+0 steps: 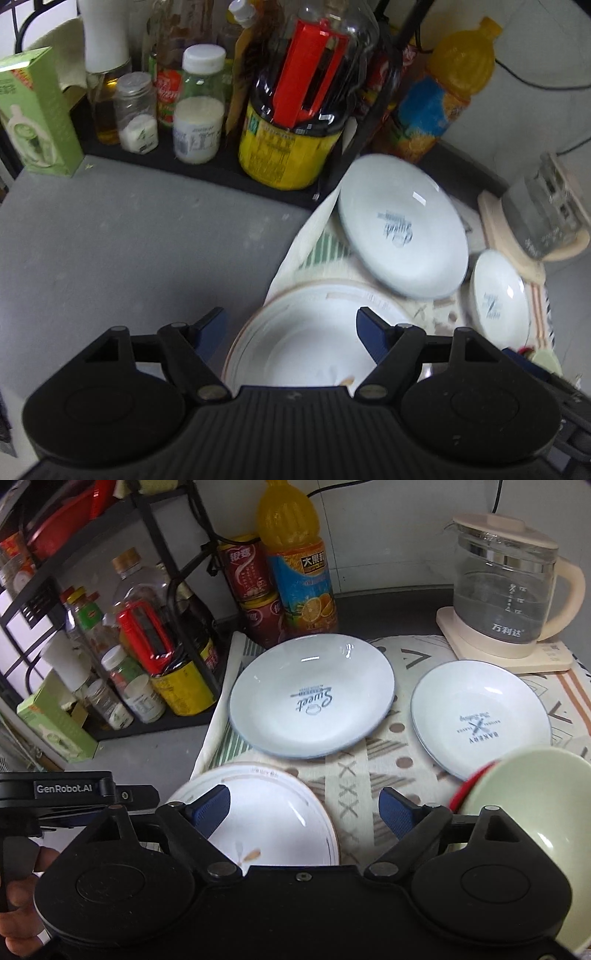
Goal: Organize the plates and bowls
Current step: 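Move both grippers toward the white 'Sweet' plate, then close both grippers together on the rim of the 'Sweet' plate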
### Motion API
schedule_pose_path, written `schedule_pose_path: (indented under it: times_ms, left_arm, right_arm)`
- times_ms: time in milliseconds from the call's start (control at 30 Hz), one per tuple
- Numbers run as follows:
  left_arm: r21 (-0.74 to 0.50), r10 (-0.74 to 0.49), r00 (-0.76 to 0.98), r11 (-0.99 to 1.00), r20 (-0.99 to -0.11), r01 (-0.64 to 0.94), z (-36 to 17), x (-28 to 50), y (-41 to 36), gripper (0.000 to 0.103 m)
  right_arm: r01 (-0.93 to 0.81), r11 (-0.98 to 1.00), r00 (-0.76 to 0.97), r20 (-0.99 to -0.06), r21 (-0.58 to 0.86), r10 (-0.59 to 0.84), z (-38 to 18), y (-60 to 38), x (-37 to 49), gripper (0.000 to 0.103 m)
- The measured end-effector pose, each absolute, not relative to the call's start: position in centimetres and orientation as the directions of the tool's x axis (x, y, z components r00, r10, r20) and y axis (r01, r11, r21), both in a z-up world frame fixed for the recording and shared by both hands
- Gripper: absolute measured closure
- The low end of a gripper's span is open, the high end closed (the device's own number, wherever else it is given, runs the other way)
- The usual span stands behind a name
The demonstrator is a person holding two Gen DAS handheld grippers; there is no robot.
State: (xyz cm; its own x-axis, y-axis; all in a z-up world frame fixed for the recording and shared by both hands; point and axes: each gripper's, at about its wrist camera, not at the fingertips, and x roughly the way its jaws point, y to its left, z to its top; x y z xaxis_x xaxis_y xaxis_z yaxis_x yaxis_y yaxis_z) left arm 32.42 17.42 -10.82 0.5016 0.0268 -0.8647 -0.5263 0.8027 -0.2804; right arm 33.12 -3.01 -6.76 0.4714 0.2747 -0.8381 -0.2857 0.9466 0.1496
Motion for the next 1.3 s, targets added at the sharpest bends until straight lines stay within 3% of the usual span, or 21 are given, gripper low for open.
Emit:
schedule_pose_path:
  times_ms: [167,467,667,733,900,1300]
  left_arm:
    - [-0.333,0.001,0.546,0.792,-0.838,-0.512,-11.2,34.9,18.4,0.032]
    - [-0.391,-0.075,0.545,0.778,-0.835,-0.492,-14.1,40.0,18.5,0.059]
    - [-0.399,-0.1,0.529,0.776,-0.843,-0.488,-16.5,42.4,17.7,0.069]
    - [-0.397,-0.104,0.523,0.778,-0.846,-0.487,-17.3,43.1,17.4,0.073]
    - [-0.399,-0.112,0.511,0.772,-0.852,-0.495,-18.9,44.1,16.7,0.084]
    - [-0.4,-0.075,0.536,0.753,-0.841,-0.523,-19.1,44.7,16.6,0.091]
  right_arm:
    - [-0.227,0.96,0.469,-0.846,0.164,0.256,-8.0,-2.2,35.9,0.022]
    - [-0.065,0.982,0.423,-0.886,0.179,0.189,-11.1,-2.4,40.7,0.037]
    - [0.067,0.979,0.374,-0.914,0.194,0.155,-13.7,-3.7,42.6,0.053]
    - [0.103,0.973,0.361,-0.919,0.208,0.158,-14.6,-4.2,43.0,0.064]
    - [0.148,0.962,0.343,-0.924,0.231,0.169,-16.3,-4.9,43.9,0.074]
    - [0.119,0.969,0.363,-0.917,0.218,0.162,-17.1,-4.2,45.4,0.084]
